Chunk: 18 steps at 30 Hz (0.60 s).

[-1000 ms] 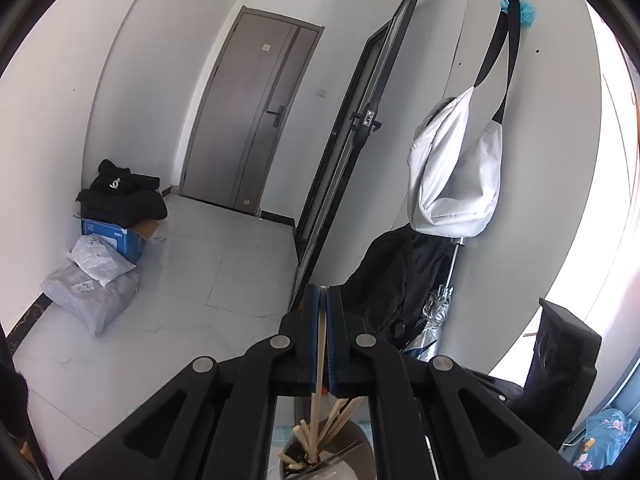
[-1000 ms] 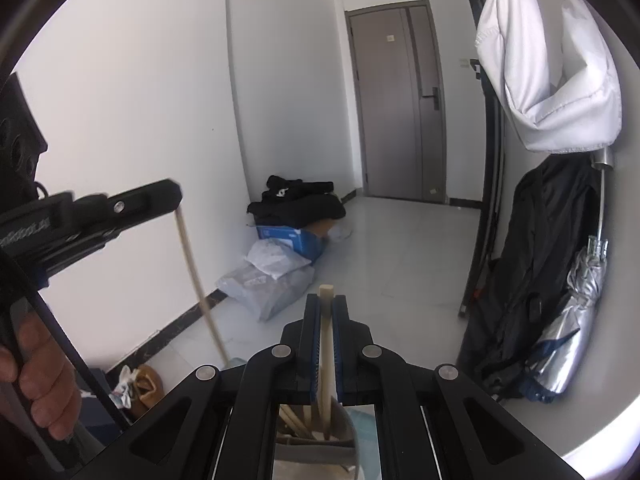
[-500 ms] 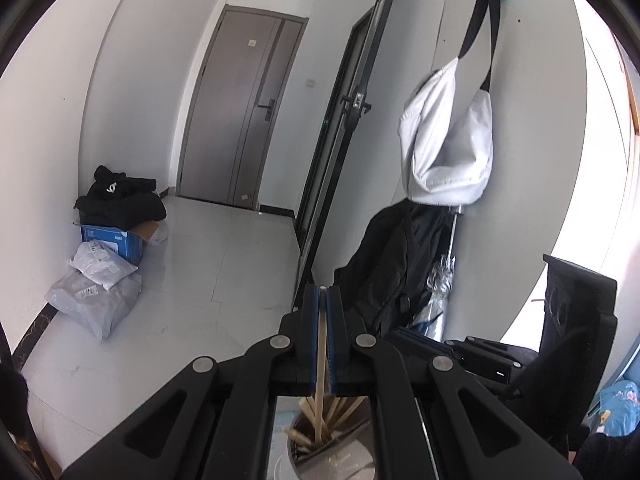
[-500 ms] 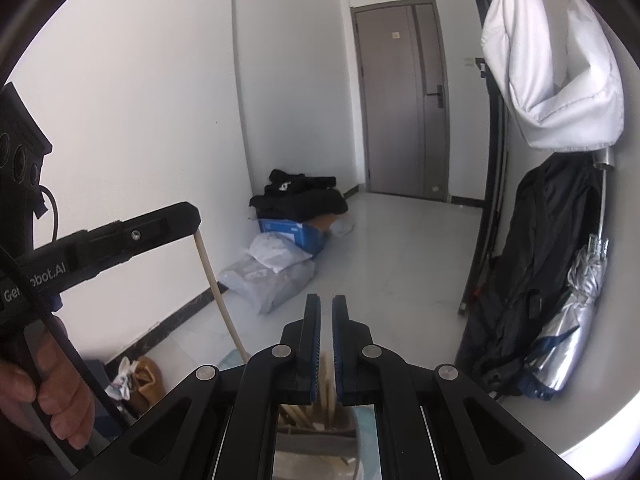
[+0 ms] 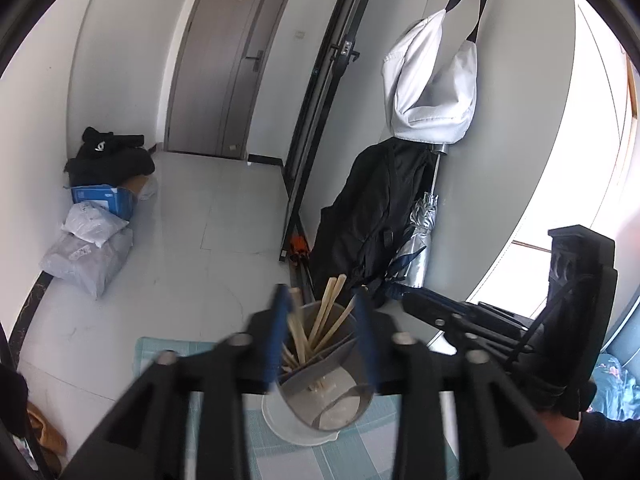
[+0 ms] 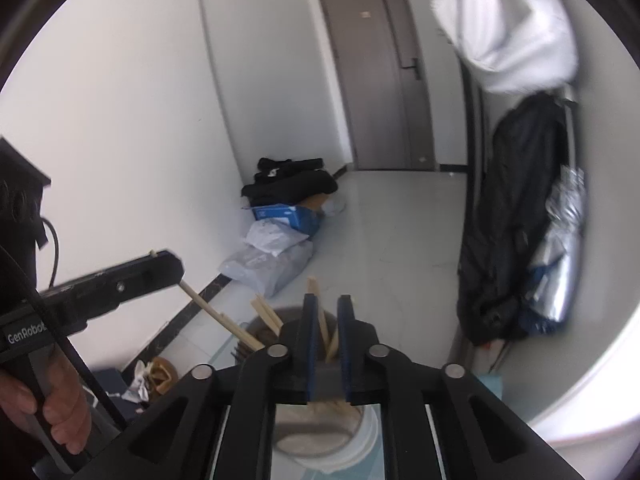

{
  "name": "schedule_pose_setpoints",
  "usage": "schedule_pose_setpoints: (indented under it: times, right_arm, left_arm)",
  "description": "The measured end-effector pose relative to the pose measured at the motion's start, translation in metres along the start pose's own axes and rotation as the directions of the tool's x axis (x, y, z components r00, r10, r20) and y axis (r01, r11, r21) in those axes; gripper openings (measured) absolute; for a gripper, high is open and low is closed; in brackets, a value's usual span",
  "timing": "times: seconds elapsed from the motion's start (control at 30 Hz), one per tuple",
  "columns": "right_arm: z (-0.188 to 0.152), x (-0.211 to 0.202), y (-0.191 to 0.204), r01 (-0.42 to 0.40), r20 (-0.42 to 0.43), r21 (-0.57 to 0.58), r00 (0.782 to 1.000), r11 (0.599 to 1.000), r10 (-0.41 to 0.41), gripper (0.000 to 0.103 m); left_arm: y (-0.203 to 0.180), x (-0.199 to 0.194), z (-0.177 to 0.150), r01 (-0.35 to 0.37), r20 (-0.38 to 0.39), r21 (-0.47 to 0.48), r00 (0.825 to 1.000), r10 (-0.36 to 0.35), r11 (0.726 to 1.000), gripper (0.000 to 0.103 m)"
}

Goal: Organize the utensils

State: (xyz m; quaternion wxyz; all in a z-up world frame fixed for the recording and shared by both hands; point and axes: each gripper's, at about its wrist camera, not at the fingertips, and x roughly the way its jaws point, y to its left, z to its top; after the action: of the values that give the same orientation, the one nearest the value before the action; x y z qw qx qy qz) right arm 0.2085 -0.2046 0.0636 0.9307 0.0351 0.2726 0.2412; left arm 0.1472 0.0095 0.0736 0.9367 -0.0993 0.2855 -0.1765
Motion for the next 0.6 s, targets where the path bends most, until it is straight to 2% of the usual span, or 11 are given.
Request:
schedule_pose_setpoints:
  times: [0.07,0.17,0.27,0.6]
  right_arm:
    - [-0.005,-0.010,-0.003,0.010,0.002,0.021,1.000,1.000,-0.010,0.018]
    - [-0.012,-0.025,-0.005,0.023,0.000,0.046,1.000,0.999,-0.023,0.023]
    - [-0.019,-0.040,-0.004,0.029,0.012,0.058,0.999,0.998,-0.030,0.024]
    - [-0.036,-0.079,0.012,0.035,0.063,0.051,0.997,0.998,-0.038,0.031]
  left_arm:
    - [-0.002,-0.008,-0.005,-0.013,0.004,-0.003,1.000,0.013,1.000,0.053]
    - [-0.001,-0.014,-0.011,-0.027,-0.006,-0.010,1.000,0.027,1.000,0.055]
    - [-0.001,-0.022,-0.016,-0.047,0.000,-0.013,0.999,0.047,0.999,0.055]
    - [-0.004,-0.056,-0.035,-0.096,0.065,-0.046,0.993,0.099,0.994,0.073]
